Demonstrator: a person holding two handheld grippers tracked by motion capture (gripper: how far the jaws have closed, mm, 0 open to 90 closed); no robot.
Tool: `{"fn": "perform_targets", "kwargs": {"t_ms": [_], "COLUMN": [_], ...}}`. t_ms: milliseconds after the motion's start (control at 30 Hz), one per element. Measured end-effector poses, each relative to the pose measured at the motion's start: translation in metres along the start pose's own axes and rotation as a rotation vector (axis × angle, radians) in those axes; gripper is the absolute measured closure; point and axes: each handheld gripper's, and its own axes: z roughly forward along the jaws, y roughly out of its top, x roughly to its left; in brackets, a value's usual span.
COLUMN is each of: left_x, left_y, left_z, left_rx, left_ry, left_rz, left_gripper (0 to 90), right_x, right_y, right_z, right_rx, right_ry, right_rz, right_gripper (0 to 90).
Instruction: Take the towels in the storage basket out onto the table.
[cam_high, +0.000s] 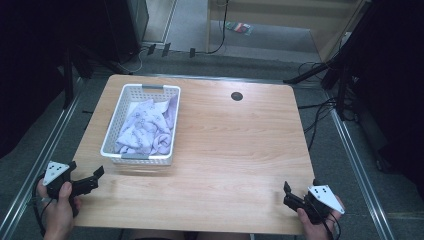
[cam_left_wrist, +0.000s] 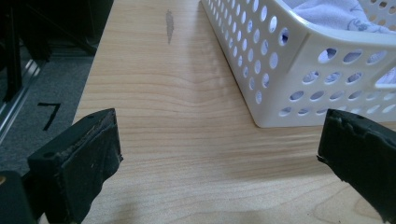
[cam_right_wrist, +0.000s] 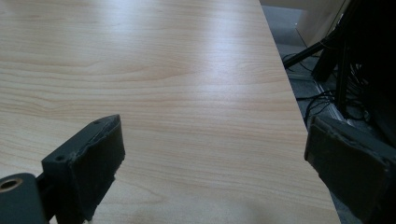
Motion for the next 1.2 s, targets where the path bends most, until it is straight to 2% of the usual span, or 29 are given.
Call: {"fn": "perform_targets", "kwargs": {"t_ms": [167,200,233,267,433,467,500,533,633,667,767,800,900,933,1100,1200], "left_x": [0.001,0.005,0.005,0.007,0.005,0.002,0.002,0.0,-0.008,-0.008,-0.017,-0.023,-0.028,-0.034,-0.043,-0.05], "left_y": [0.001,0.003,0.003,0.005,0.014,0.02,0.02,0.025,0.043,0.043,0.058,0.064,0.07,0.074,0.084,0.098], "left_z": [-0.002,-0.005,-0.005,-0.007,-0.014,-0.02,-0.02,-0.024,-0.036,-0.036,-0.041,-0.041,-0.039,-0.036,-0.026,-0.015], "left_rx": [0.001,0.017,0.017,0.028,0.016,-0.014,-0.014,-0.037,-0.046,-0.046,-0.021,-0.003,0.01,0.034,0.079,0.107], "left_ry": [-0.006,-0.058,-0.058,-0.108,-0.079,-0.083,-0.083,-0.09,-0.125,-0.125,-0.107,-0.108,-0.111,-0.121,-0.12,-0.121], "left_rz": [-0.007,-0.046,-0.046,-0.071,-0.05,-0.053,-0.053,-0.052,-0.067,-0.067,-0.047,-0.026,-0.006,0.016,0.032,0.042], "left_gripper": [0.0,0.0,0.0,0.0,0.0,0.0,0.0,0.0,0.0,0.0,0.0,0.0,0.0,0.0,0.0,0.0], "right_x": [0.0,0.0,0.0,0.0,0.0,0.0,0.0,0.0,-0.001,-0.001,-0.001,-0.001,-0.001,-0.001,-0.001,-0.001], "right_y": [0.0,0.0,0.0,0.0,0.0,0.0,0.0,0.0,0.0,0.0,0.0,0.0,0.0,0.0,0.0,0.0], "right_z": [0.0,0.0,0.0,0.0,0.0,0.0,0.0,0.0,0.0,0.0,-0.001,-0.001,-0.001,-0.001,0.0,0.0], "right_rx": [-0.003,-0.005,-0.005,-0.005,-0.003,-0.005,-0.005,-0.005,-0.003,-0.003,-0.004,-0.005,-0.005,-0.005,-0.003,-0.003], "right_ry": [0.002,0.003,0.003,0.003,0.003,0.005,0.005,0.005,0.005,0.005,0.006,0.006,0.006,0.006,0.005,0.004], "right_rz": [0.001,0.002,0.002,0.003,0.002,0.004,0.004,0.004,0.005,0.005,0.005,0.005,0.004,0.007,0.005,0.005], "right_gripper": [5.0,5.0,5.0,4.9,4.9,4.9,4.9,4.9,4.9,4.9,4.9,4.9,4.9,4.9,4.9,4.9]}}
